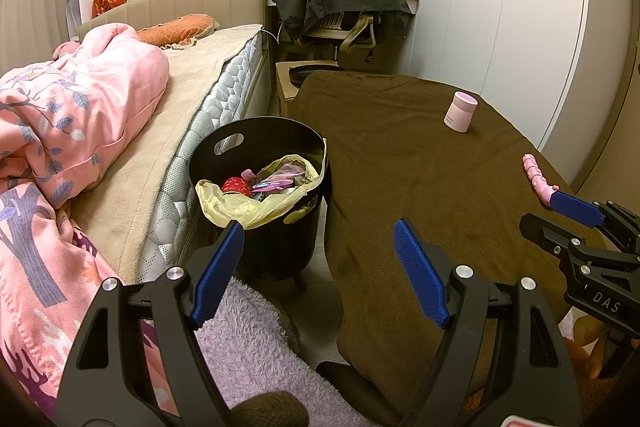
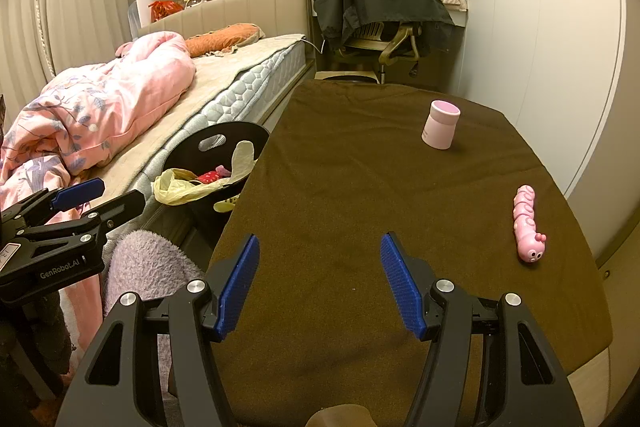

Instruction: Collect trash

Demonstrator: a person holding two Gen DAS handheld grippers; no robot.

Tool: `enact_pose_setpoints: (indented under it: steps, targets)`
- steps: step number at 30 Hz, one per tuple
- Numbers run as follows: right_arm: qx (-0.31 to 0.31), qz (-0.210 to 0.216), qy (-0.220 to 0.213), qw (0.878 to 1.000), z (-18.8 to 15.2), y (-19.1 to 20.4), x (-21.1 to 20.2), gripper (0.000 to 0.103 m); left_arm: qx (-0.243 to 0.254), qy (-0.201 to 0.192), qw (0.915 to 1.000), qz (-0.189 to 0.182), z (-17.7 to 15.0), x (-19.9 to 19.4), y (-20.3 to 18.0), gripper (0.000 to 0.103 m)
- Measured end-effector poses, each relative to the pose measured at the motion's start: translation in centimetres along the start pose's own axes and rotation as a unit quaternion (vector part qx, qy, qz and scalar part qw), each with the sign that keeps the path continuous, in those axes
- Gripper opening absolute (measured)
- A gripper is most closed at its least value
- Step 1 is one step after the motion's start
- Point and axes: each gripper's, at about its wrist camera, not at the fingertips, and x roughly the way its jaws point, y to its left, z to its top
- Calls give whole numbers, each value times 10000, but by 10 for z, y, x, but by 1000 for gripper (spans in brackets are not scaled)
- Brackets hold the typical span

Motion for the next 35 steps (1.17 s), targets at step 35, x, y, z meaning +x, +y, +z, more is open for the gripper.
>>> enact_pose_setpoints:
  steps: [35]
  targets:
    - [-10, -32, 61, 10000, 8, -9, 11, 64, -219, 171, 9995, -178, 12, 9, -15, 74]
